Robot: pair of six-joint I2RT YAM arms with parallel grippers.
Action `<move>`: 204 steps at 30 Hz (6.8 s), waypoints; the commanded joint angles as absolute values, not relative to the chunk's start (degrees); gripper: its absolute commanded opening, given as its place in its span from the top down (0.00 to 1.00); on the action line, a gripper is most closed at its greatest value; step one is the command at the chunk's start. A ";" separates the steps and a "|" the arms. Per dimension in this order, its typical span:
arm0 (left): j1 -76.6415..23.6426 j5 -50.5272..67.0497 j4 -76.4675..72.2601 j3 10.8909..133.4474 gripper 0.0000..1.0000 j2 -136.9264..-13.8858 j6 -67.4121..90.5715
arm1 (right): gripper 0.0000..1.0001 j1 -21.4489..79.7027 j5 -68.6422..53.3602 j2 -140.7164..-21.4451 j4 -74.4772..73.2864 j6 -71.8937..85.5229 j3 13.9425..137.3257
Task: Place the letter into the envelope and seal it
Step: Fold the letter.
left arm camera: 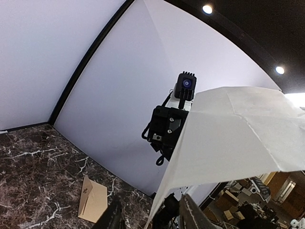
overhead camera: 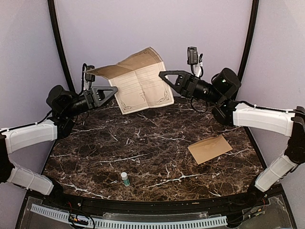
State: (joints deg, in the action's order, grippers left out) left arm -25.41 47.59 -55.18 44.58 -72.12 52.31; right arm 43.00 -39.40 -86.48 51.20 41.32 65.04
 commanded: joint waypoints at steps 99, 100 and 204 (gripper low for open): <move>-32.33 69.87 -13.33 58.13 1.00 -75.76 19.69 | 0.81 45.35 -60.28 -102.89 -46.67 -11.60 105.38; -32.34 70.00 -13.39 58.15 1.00 -75.80 19.75 | 0.83 45.35 -60.64 -102.84 -46.57 -11.58 105.36; -34.10 54.42 5.04 65.97 1.00 -74.29 6.18 | 0.39 41.79 -54.31 -96.83 -37.00 -6.56 91.68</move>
